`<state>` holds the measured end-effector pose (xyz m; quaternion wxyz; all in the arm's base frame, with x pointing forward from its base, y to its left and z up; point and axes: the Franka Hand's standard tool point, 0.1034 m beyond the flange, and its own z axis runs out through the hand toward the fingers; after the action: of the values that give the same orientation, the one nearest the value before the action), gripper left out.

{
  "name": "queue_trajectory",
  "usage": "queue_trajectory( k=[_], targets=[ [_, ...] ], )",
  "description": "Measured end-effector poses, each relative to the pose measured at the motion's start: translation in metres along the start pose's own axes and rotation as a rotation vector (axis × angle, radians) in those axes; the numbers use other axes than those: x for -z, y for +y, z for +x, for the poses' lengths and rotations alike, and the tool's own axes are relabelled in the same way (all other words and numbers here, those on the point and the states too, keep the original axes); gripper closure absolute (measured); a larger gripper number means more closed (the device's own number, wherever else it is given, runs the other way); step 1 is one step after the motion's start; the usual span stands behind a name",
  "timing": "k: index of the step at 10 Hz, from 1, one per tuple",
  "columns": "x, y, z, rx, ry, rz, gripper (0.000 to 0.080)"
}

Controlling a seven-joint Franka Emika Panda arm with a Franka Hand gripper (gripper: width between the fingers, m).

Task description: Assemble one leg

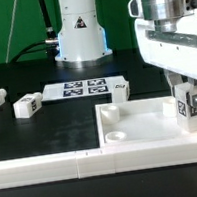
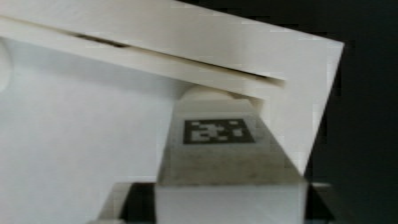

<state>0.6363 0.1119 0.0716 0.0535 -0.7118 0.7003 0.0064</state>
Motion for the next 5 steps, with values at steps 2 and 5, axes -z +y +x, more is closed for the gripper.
queue_trajectory(
  k=[2, 5],
  targets=[
    [-0.0002, 0.0001, 0.001, -0.162, -0.009, -0.001, 0.0509],
    [-0.0005, 0.0004, 0.0001, -0.185, -0.015, -0.002, 0.043]
  ],
)
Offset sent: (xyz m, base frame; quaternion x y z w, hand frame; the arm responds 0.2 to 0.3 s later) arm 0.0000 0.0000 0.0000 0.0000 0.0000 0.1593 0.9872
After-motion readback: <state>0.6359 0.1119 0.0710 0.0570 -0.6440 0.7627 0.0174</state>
